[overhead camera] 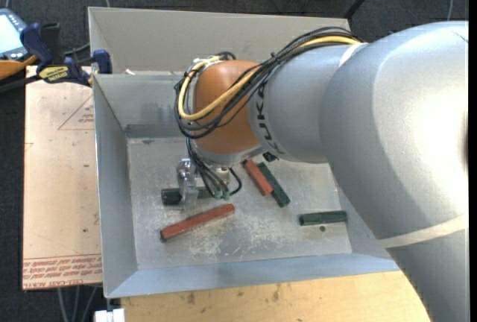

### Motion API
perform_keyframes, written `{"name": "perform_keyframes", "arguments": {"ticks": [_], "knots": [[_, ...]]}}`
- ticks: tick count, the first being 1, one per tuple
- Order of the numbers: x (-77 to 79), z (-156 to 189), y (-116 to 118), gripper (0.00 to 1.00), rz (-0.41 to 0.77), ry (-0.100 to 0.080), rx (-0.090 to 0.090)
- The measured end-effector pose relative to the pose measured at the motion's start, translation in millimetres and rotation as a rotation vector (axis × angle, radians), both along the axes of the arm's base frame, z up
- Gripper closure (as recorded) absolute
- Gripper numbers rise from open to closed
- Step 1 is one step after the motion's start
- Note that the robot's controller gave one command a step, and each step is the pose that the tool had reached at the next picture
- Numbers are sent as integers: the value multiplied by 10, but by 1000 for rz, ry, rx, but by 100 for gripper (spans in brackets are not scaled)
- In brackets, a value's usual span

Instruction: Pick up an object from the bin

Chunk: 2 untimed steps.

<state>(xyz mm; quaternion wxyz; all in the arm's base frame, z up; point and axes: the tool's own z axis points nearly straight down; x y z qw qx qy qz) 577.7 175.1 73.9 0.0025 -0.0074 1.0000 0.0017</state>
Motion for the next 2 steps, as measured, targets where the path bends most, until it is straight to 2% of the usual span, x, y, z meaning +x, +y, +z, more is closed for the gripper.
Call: {"name": "perform_keyframes", "arguments": {"ticks": [1, 2], "knots": [[89, 1175, 296, 100, -16, -6, 2], [56, 1575, 346, 100, 26, -3, 0]]}}
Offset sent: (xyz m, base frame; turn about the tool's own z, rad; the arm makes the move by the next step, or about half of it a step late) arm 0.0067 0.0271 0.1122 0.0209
